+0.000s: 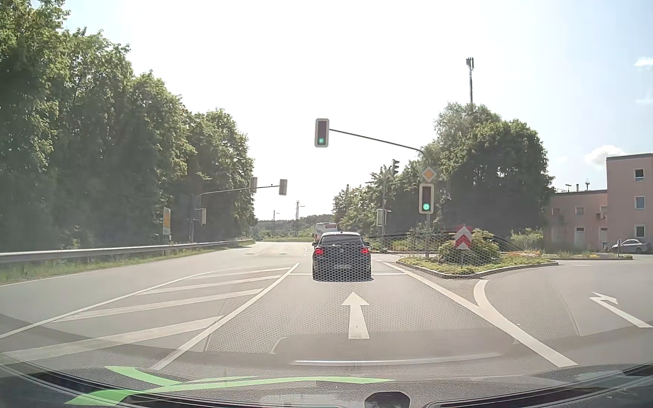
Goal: Follow the waypoints while adhering to traffic rules and regulations
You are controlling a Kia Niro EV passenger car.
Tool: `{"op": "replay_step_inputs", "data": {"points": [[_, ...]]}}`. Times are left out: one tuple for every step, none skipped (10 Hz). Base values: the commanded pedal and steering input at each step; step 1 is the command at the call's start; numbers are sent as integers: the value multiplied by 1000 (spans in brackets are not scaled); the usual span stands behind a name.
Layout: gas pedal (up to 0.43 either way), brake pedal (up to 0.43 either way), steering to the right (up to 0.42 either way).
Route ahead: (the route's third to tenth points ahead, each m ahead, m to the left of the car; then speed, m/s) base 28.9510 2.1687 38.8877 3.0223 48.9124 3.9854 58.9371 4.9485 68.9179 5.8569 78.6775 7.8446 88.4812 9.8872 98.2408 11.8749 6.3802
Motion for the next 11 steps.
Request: {"op": "replay_step_inputs", "data": {"points": [[299, 0, -4], [299, 0, -4], [299, 0, -4], [299, 0, -4], [299, 0, -4], [299, 0, -4], [287, 0, -4], [287, 0, -4], [280, 0, -4], [280, 0, -4], [268, 0, -4]]}}
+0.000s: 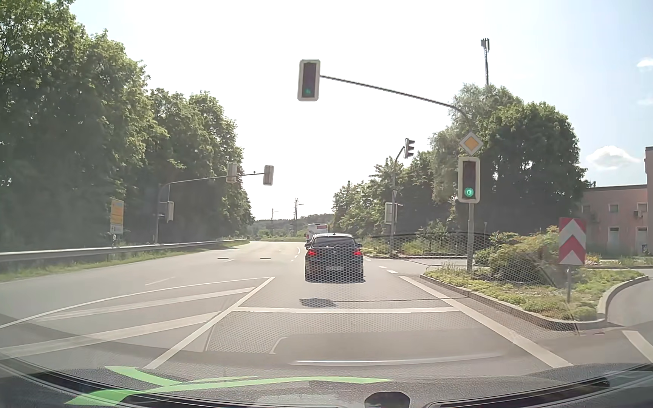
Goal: Follow the waypoints while adhering to traffic rules and regulations
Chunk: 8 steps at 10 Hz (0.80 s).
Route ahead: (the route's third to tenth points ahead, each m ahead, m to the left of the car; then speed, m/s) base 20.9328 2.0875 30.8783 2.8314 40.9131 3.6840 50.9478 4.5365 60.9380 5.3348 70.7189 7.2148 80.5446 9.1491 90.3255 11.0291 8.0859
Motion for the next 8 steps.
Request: {"op": "replay_step_inputs", "data": {"points": [[248, 0, -4], [240, 0, -6], [228, 0, -10], [209, 0, -10], [150, 0, -10], [110, 0, -11], [47, 0, -15], [28, 0, -18]]}}
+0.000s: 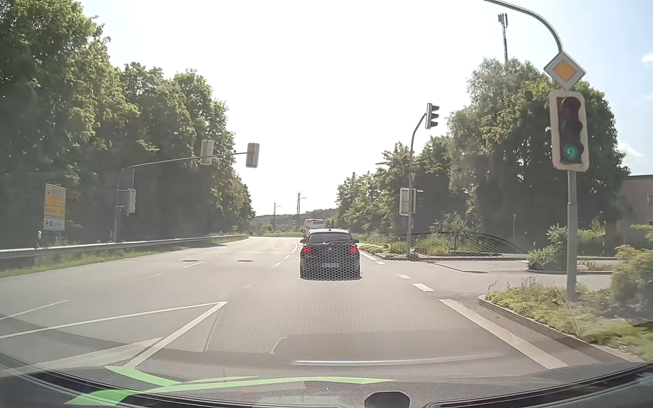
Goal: Follow the waypoints while adhering to traffic rules and regulations
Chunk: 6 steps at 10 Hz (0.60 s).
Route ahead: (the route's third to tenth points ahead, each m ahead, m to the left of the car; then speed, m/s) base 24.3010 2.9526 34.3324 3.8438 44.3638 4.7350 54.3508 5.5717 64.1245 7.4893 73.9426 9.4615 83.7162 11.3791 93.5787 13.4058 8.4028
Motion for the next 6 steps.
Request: {"op": "replay_step_inputs", "data": {"points": [[28, 0, -20], [28, 0, -20], [28, 0, -20], [28, 0, -20], [28, 0, -19], [39, 0, -19]]}}
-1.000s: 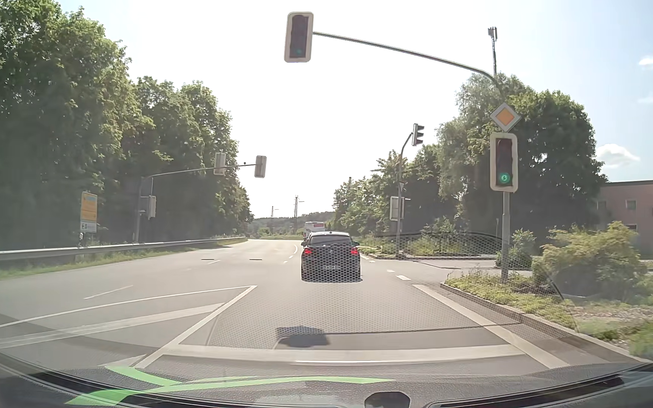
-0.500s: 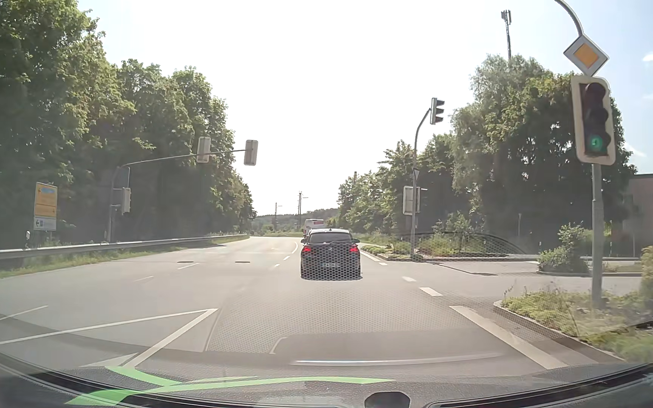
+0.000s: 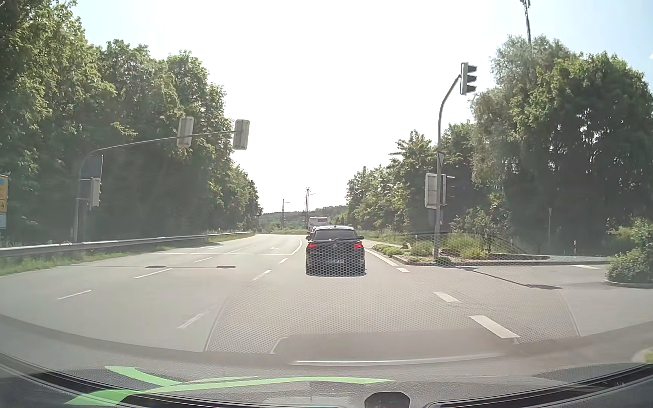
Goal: Follow the waypoints while adhering to traffic rules and regulations
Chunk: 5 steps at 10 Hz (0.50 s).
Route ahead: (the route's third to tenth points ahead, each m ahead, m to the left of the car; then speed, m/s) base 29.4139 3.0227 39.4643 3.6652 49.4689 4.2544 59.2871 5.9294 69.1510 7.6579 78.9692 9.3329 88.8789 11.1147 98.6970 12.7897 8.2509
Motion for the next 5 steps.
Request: {"op": "replay_step_inputs", "data": {"points": [[39, 0, -19], [47, 0, -18], [87, 0, -18], [110, 0, -18], [130, 0, -18]]}}
